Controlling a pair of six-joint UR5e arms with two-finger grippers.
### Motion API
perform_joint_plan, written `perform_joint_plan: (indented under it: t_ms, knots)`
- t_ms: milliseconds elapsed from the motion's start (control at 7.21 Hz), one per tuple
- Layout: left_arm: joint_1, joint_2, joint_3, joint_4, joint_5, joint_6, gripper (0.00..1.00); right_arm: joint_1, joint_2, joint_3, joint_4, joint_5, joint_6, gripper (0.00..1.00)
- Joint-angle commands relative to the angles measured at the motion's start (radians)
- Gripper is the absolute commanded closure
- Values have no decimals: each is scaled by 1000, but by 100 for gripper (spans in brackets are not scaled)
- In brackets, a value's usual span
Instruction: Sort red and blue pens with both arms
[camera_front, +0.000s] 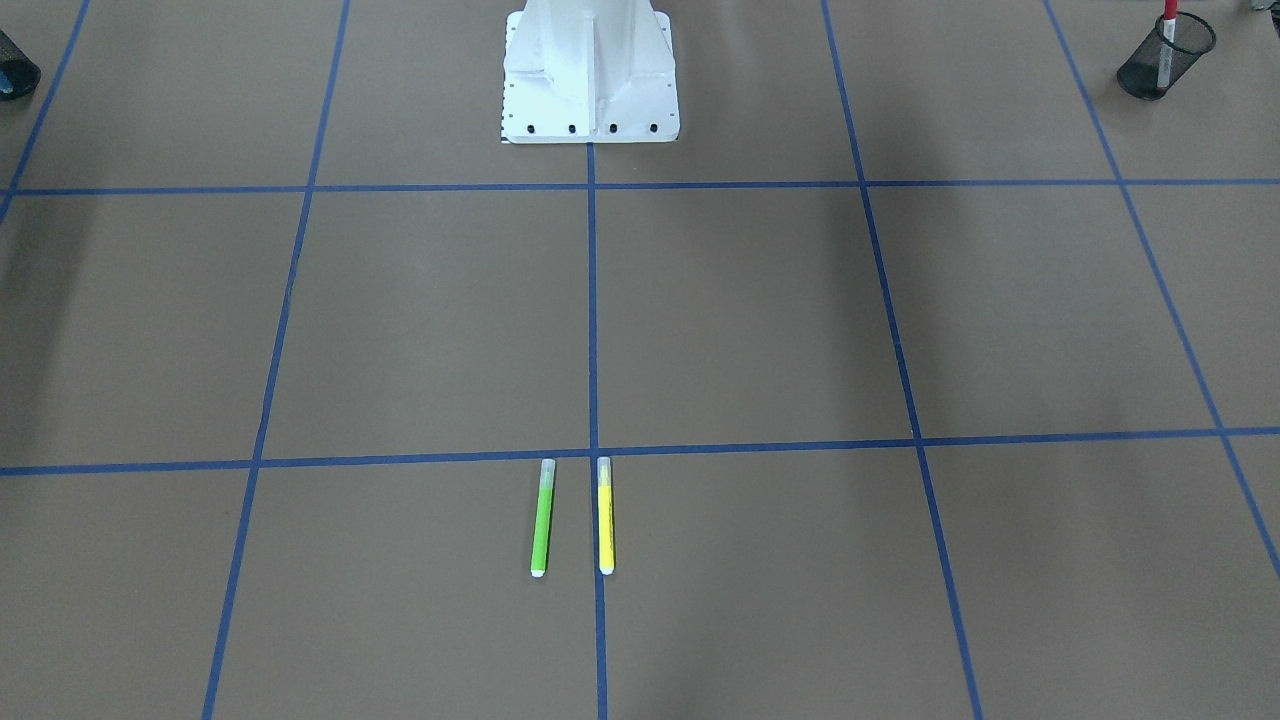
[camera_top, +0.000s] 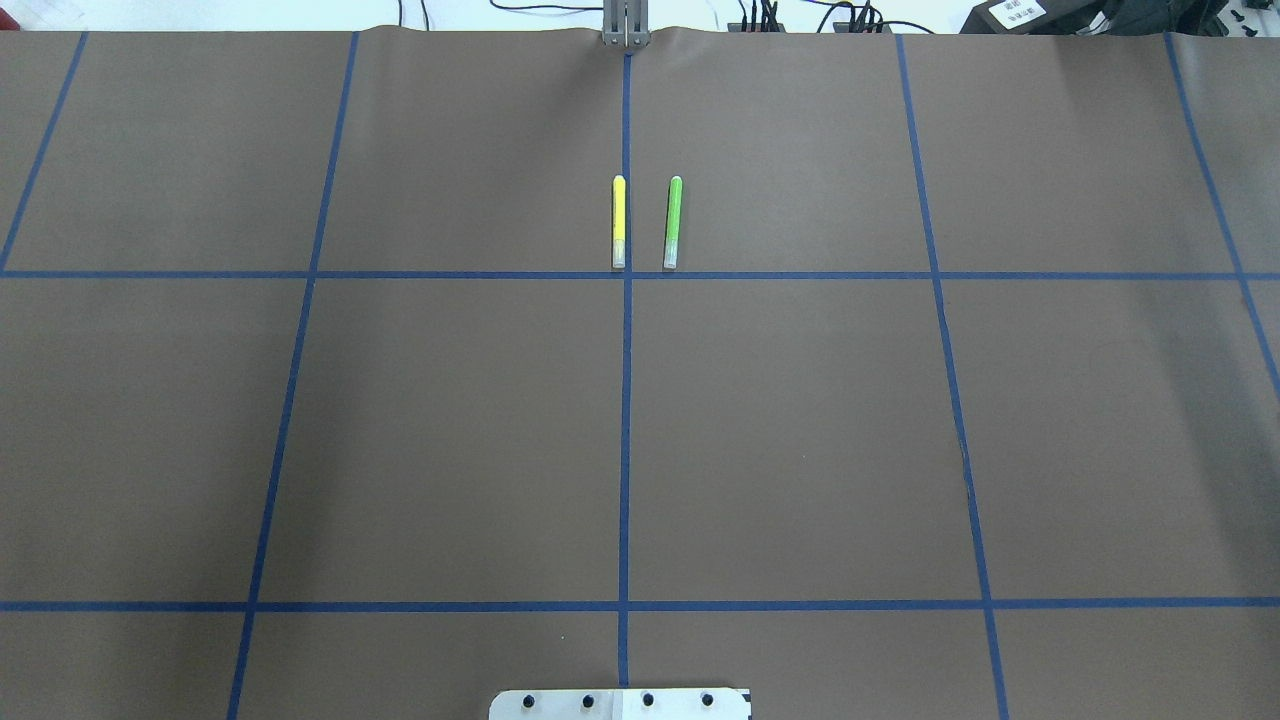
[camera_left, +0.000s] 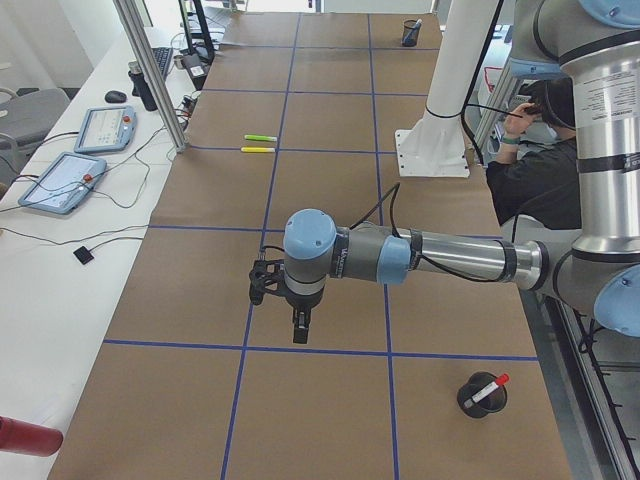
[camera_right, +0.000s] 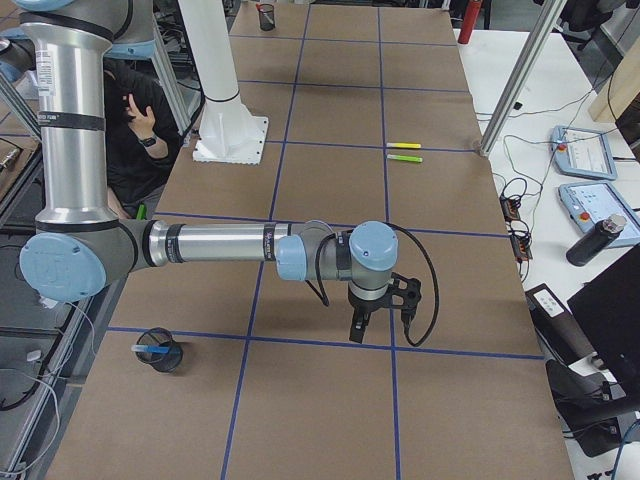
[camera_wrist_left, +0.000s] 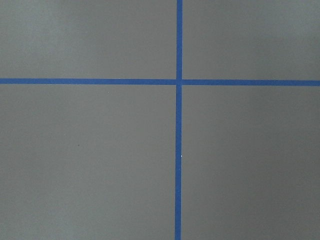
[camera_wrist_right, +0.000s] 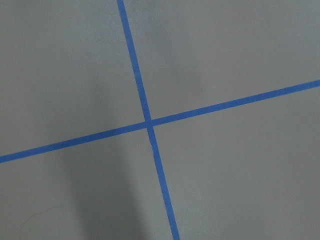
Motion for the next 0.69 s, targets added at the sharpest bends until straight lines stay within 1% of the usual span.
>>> perform_joint_plan:
  t_ms: [0,554]
  knots:
    - [0,0,0,-1,-1,1,0,1,-1,0,1,4,0,1]
    - [0,0,0,-2,-1,4,0,-1,-1,6,1,5,0,1]
